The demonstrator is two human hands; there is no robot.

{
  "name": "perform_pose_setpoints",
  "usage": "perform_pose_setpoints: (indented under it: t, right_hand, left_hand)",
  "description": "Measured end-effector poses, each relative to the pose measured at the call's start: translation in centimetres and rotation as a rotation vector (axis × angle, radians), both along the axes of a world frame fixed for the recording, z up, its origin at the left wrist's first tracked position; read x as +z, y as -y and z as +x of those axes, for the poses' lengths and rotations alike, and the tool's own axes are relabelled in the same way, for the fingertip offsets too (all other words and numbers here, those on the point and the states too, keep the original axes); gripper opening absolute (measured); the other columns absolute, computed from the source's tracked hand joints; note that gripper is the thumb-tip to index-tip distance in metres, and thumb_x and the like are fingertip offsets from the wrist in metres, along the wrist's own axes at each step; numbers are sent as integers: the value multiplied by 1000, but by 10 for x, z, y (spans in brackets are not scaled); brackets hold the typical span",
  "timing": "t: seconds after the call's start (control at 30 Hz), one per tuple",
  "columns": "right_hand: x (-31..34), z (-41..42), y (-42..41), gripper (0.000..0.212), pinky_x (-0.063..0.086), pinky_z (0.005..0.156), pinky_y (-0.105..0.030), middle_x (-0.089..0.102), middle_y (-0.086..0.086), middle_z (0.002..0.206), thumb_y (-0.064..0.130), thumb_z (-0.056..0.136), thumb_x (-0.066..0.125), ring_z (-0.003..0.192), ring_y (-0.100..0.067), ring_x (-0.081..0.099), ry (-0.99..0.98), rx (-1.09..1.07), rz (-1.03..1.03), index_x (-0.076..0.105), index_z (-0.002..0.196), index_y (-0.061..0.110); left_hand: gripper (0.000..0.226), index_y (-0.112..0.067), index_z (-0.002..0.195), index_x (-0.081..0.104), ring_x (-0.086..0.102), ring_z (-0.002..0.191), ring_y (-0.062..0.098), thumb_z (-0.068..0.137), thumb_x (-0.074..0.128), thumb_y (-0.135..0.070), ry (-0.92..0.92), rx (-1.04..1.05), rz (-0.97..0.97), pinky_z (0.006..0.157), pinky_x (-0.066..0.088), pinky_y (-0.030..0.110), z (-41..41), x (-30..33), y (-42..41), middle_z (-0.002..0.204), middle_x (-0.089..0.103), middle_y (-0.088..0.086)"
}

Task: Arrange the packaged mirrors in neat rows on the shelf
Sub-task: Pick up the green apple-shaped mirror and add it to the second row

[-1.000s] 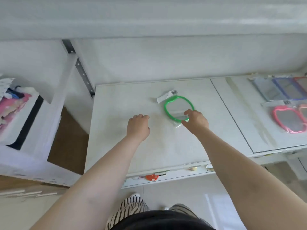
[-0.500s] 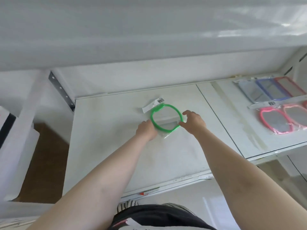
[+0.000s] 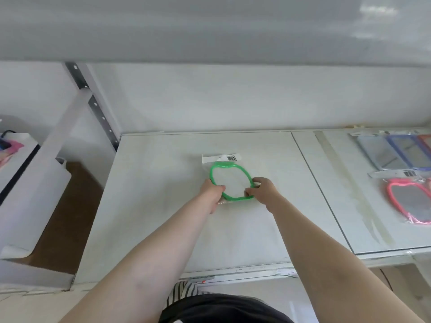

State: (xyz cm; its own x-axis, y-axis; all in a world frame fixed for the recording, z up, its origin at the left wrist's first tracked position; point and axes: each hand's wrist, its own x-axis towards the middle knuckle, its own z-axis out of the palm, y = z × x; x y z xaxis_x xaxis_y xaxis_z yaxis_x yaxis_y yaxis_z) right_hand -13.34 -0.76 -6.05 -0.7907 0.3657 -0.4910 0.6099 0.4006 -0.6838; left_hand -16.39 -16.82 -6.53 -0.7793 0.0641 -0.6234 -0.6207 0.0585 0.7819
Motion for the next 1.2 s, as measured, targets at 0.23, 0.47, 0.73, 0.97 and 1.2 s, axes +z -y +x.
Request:
perform_pose_setpoints:
  t: [0.23, 0.47, 0.73, 0.97, 1.2]
  right_hand:
    - [12, 22, 13, 19, 55, 83, -34, 65, -11, 86, 10, 84, 70, 74, -22, 60, -131, -234, -343, 65, 101, 7]
    - [31, 71, 39, 11, 54, 51, -18, 62, -12, 72, 8, 87, 68, 44, -14, 53, -152, -417, -409, 68, 87, -3]
    - [63, 163, 81, 10, 57, 53, -19, 60, -11, 66, 7, 87, 68, 36, -8, 52, -278, -680, -372, 66, 93, -2]
    - [54, 288, 91, 11, 56, 85, -39, 60, -11, 67, 12, 85, 69, 56, -19, 56, -249, -866, -250, 66, 80, 4]
    - [43, 412, 64, 26, 55, 86, -41, 57, -14, 74, 12, 85, 69, 57, -19, 54, -244, -1052, -223, 66, 98, -11]
  left_hand:
    - [19, -7, 100, 56, 60, 87, 29, 88, 57, 8, -18, -8, 44, 81, 53, 42, 9, 15, 41, 86, 61, 9]
    - [13, -5, 83, 54, 57, 63, 19, 88, 58, 7, 28, -80, 50, 52, 57, 29, 31, 29, 59, 78, 58, 10]
    - [12, -11, 82, 56, 64, 45, 12, 91, 57, -4, 38, -263, 191, 41, 54, 20, 86, 53, 80, 77, 60, 7]
    - [15, -10, 101, 61, 67, 56, 13, 92, 54, -1, 121, -557, 274, 47, 55, 21, 177, 48, 73, 85, 64, 9]
    - [34, -4, 125, 56, 66, 51, 15, 91, 56, -1, 138, -738, 237, 38, 50, 18, 280, 43, 22, 89, 64, 11]
